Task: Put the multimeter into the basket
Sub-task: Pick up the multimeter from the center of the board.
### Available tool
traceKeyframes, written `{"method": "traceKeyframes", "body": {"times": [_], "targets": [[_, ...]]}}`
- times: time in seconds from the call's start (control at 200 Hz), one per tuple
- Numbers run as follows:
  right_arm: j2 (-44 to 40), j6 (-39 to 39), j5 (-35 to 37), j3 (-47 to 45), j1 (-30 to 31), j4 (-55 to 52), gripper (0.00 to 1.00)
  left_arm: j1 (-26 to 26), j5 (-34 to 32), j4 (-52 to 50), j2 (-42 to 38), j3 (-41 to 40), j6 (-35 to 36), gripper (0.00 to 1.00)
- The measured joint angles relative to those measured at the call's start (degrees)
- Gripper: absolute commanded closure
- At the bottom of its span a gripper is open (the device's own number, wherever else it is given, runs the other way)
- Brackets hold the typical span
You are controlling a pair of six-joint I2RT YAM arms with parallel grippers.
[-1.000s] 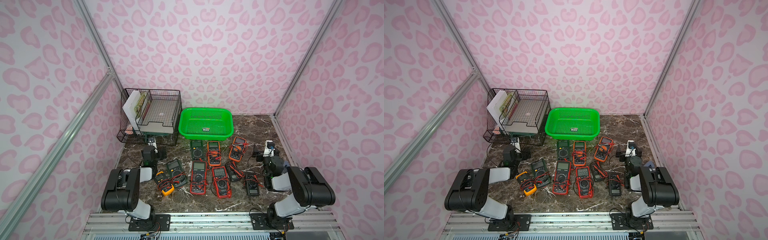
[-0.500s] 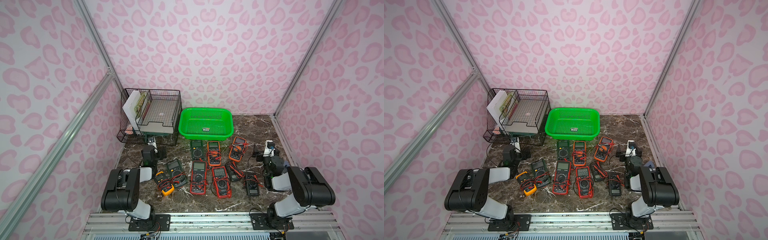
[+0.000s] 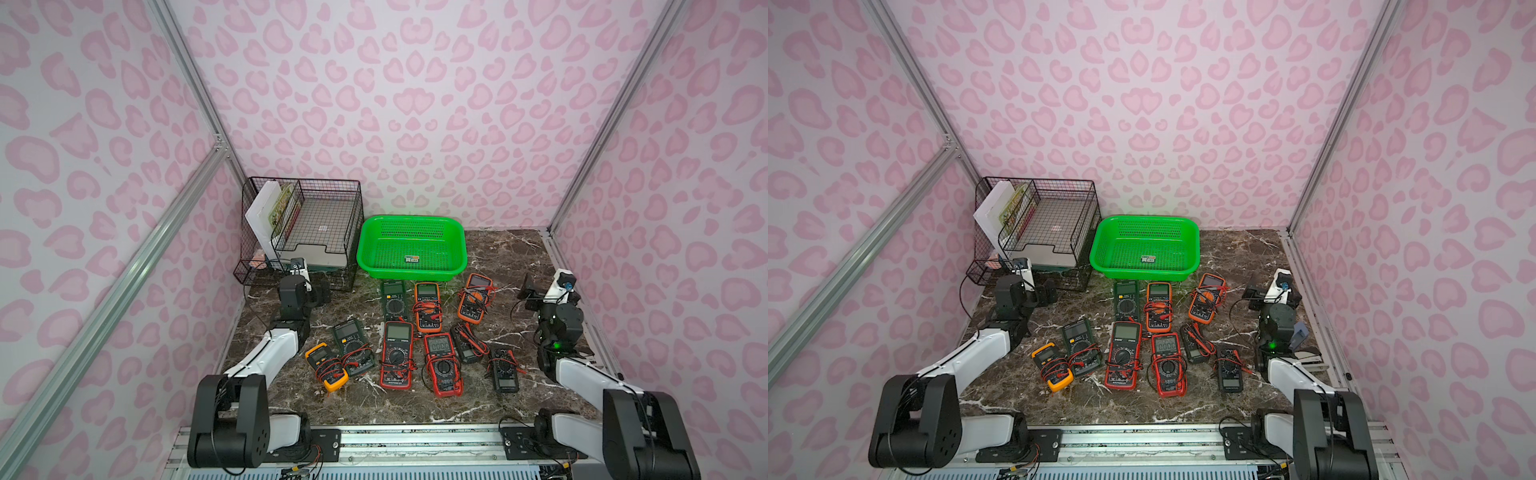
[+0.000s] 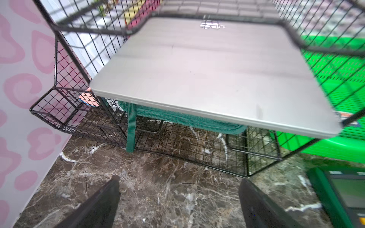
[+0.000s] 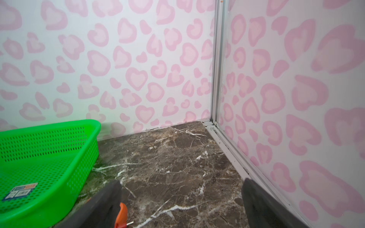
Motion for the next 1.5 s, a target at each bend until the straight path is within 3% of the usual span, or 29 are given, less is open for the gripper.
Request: {"method": "traceKeyframes", "body": {"times": [0.14, 0.23, 0.545, 0.735, 0.915, 1.15, 1.5], "targets": [[-5.97, 14.27, 3.58, 6.25, -3.91, -16.15, 0.0, -2.16, -0.24, -9.57, -5.42, 4.11, -3.91, 0.02], [-7.76, 18.88, 3.15, 9.31, -5.92, -23.87, 0.0, -3.45, -0.17, -16.68, -8.83, 6.84, -7.08, 0.02], [-2.75, 22.43, -10.36, 19.93, -5.81, -43.47, 0.0, -7.96, 7.13, -38.69, -14.47, 20.11, -17.84, 0.02], [1.22, 23.26, -15.47, 25.86, -3.63, -54.66, 0.0, -10.71, 7.54, -47.15, -13.88, 25.29, -21.03, 0.02], [7.93, 22.03, -17.31, 32.28, 2.78, -64.67, 0.0, -15.37, 7.21, -51.1, -11.08, 28.22, -22.25, 0.02], [15.21, 21.29, -13.99, 37.55, 13.29, -72.57, 0.01, -23.43, 5.33, -54.12, -2.36, 34.95, -22.23, 0.01], [24.33, 21.79, -10.01, 43.36, 16.7, -79.17, 0.0, -29.62, 5.66, -54.58, 10.23, 44.81, -21.59, 0.02]]}}
